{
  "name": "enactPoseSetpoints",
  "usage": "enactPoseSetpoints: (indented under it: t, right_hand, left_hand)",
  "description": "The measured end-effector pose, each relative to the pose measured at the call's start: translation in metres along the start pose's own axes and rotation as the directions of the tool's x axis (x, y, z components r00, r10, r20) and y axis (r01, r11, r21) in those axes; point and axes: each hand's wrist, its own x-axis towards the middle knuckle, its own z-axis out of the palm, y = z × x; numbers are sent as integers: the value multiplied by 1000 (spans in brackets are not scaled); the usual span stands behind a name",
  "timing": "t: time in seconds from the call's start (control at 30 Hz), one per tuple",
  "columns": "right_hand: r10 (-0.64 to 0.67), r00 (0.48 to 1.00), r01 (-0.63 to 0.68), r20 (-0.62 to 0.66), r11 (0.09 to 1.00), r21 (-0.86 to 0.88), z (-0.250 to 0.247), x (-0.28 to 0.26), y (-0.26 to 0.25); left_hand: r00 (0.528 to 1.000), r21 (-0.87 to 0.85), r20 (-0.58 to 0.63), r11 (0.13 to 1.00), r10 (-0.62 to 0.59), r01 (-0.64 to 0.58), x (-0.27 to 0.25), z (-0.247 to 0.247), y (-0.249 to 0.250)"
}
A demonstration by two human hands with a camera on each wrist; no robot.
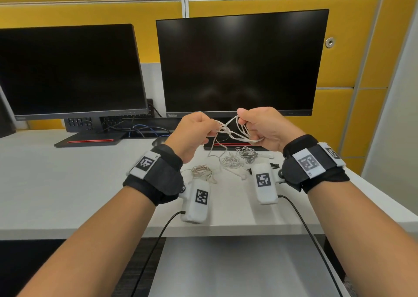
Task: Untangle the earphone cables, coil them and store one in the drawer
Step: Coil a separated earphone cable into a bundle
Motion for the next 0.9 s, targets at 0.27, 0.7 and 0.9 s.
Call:
enactPoseSetpoints:
  t: [0.27,0.7,0.9]
  right_hand:
    - [-141,961,158,240,986,-52,-6,-3,8]
    - [-228,958,272,171,913,-305,10,-4,7]
    - [-261,937,217,231,956,198,0,-3,5]
  left_hand:
    - [994,-59,55,994,-93,96,0,-1,2]
    - [996,100,-16,991,-84,85,5,8,0]
    - [990,333,-21,934,142,-127,2,3,-13]
